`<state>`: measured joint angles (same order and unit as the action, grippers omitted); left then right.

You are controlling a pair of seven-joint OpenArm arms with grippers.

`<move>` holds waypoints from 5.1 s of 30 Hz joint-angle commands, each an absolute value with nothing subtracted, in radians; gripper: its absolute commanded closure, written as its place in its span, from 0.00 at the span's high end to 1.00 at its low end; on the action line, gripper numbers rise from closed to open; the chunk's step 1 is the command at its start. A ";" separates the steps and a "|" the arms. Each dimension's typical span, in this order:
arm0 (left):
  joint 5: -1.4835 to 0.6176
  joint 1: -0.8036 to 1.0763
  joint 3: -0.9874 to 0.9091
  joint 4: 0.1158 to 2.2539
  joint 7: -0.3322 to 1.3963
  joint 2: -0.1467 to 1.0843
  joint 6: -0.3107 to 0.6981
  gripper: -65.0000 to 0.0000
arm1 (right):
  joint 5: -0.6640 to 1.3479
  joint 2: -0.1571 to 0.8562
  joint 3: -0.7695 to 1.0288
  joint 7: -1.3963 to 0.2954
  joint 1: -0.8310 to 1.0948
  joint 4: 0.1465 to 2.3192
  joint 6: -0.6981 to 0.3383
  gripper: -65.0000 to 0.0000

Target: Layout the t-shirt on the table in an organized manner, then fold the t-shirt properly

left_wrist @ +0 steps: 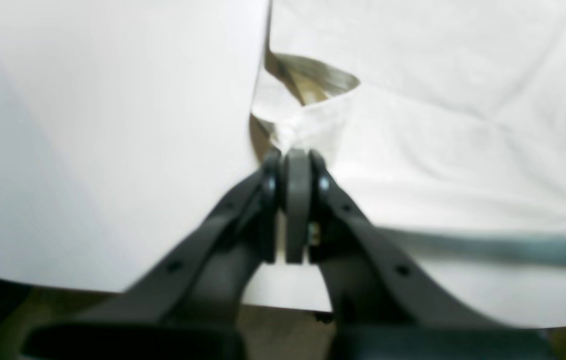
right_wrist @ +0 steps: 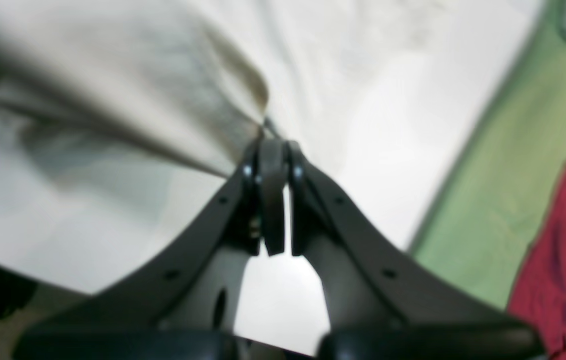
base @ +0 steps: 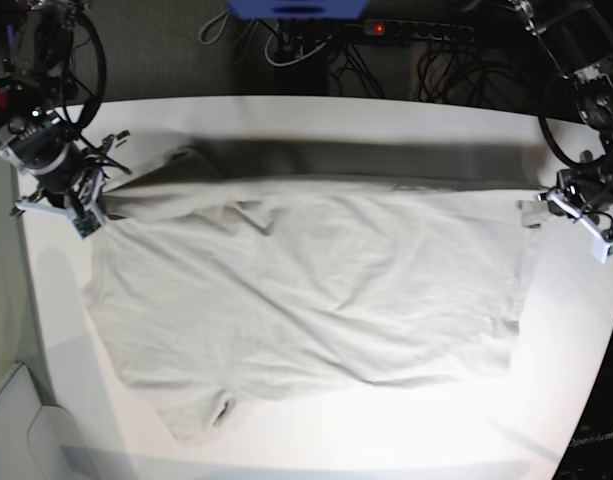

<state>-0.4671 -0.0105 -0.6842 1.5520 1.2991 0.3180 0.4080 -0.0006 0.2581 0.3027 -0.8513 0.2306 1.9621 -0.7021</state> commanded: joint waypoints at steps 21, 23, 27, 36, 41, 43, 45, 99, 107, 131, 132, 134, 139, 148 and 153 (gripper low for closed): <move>-0.473 -0.018 -0.680 1.566 1.285 0.360 0.410 0.00 | -0.005 0.136 0.260 -0.840 0.403 1.985 -0.698 0.00; -0.472 -0.018 -0.680 1.564 1.285 0.364 0.410 0.00 | -0.005 0.134 0.205 -0.840 0.433 1.985 -0.698 0.00; -0.470 -0.016 -0.679 1.558 1.287 0.367 0.410 0.00 | -0.005 0.136 0.093 -0.832 0.486 1.991 -0.698 0.00; -0.470 0.053 -0.679 1.557 1.326 0.397 0.410 0.00 | -0.005 0.197 0.030 -0.839 0.498 1.992 -0.698 0.00; -0.470 0.094 -0.684 1.569 1.330 0.403 0.410 0.00 | -0.005 0.217 0.030 -0.840 0.499 1.991 -0.698 0.00; -0.470 0.111 -0.682 1.566 1.330 0.432 0.410 0.00 | -0.005 0.220 0.030 -0.837 0.512 1.991 -0.698 0.00; -0.470 0.117 -0.685 1.558 1.325 0.440 0.410 0.00 | -0.005 0.222 0.031 -0.835 0.516 1.991 -0.698 0.00; -0.469 -0.070 -0.682 1.552 1.325 0.432 0.404 0.00 | -0.007 0.268 0.203 -0.946 0.222 2.015 -0.698 0.00; -0.469 -0.096 -0.685 1.397 1.287 0.443 0.407 0.00 | -0.007 0.268 0.200 -0.944 0.170 1.960 -0.698 0.00; -0.332 -0.170 -0.682 1.382 1.245 0.420 0.410 0.00 | -0.007 0.263 0.111 -0.944 0.024 1.854 -0.698 0.00; -0.332 -0.170 -0.682 1.382 1.245 0.418 0.410 0.00 | -0.007 0.262 0.102 -0.944 0.018 1.854 -0.698 0.00; -0.332 -0.170 -0.682 1.382 1.245 0.418 0.410 0.00 | -0.007 0.262 0.085 -0.944 0.013 1.854 -0.698 0.00; -0.332 -0.170 -0.682 1.382 1.245 0.418 0.410 0.00 | -0.007 0.262 0.058 -0.944 -0.013 1.822 -0.698 0.00; -0.337 -0.202 -0.682 1.382 1.245 0.417 0.409 0.00 | -0.007 0.265 0.064 -0.944 -0.051 1.778 -0.698 0.00; -0.331 -0.237 -0.679 1.382 1.245 0.390 0.404 0.00 | -0.008 0.266 0.065 -0.944 -0.077 1.776 -0.698 0.00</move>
<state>-0.3218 -0.2173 -0.6781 1.3655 1.2583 0.3714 0.4072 -0.0143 0.2546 0.0586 -0.9569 -0.0582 1.7611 -0.7021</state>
